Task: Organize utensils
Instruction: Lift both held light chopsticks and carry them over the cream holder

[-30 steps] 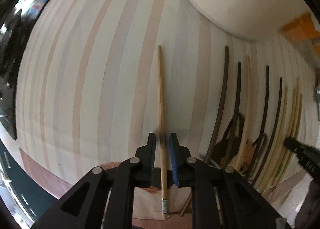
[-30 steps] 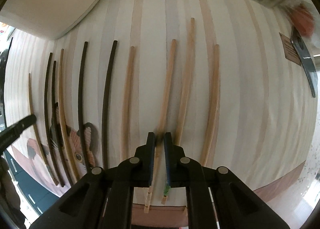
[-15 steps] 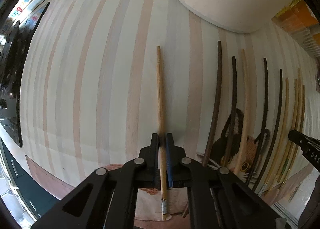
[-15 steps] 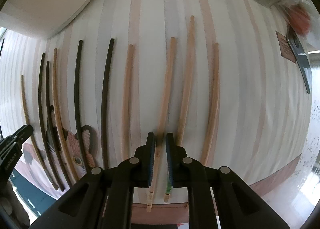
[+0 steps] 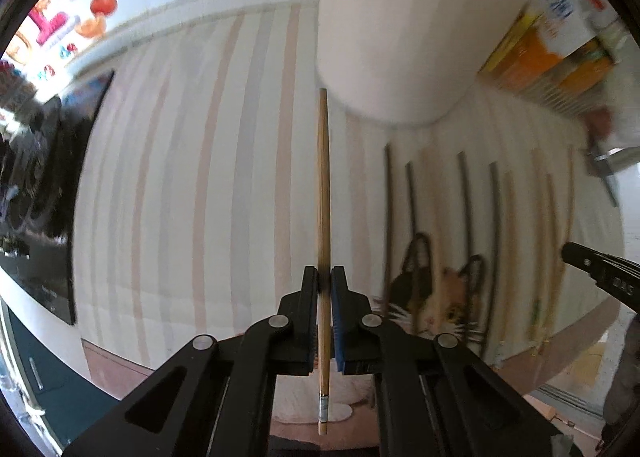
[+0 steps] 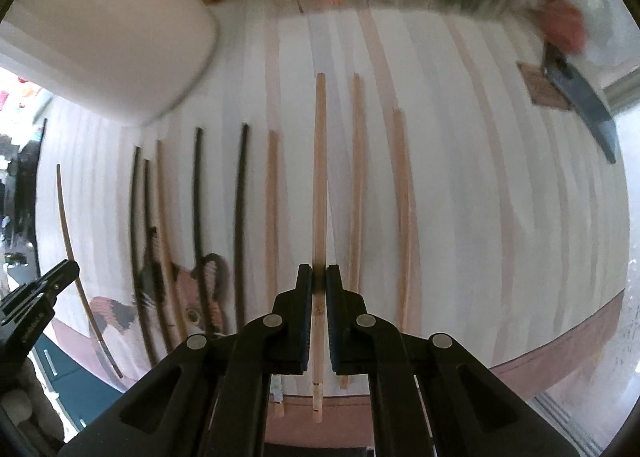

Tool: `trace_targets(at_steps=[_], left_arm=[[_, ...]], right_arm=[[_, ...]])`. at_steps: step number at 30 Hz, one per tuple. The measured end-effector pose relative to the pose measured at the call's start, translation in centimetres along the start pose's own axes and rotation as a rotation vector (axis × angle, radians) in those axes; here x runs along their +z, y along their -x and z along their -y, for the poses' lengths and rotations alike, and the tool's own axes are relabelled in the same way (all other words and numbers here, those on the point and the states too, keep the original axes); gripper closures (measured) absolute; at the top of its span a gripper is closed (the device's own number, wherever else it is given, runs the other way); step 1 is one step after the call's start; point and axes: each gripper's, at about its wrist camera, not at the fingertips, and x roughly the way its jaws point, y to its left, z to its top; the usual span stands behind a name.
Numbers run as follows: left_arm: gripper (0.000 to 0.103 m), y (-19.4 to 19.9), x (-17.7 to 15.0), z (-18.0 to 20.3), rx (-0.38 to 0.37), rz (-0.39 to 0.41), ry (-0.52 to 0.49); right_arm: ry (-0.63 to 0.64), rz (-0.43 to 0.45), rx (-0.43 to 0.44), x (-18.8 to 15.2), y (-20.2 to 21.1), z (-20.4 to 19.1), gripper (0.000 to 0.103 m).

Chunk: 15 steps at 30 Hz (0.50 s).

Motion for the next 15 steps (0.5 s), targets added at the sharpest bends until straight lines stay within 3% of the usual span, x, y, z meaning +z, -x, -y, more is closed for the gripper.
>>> trace_targets(at_steps=[6,13,15], left_arm=[[0.099,7.4,1.8,0.8,-0.045,0.157,0.020],[0.099,16.7,6.1,-1.2,-0.140,0.371,0.061],[0.099,18.4,8.6,0.0,-0.137,0.421,0.064]], right_arm=[[0.026,0.113,0.066,0.5,5.3,-1.2,0.096],[0.074,0.329,0.152,5.3,15.8,-2.6,0.096],[0.092,0.393,0.174,7.3,18.8,-3.0,0.096]])
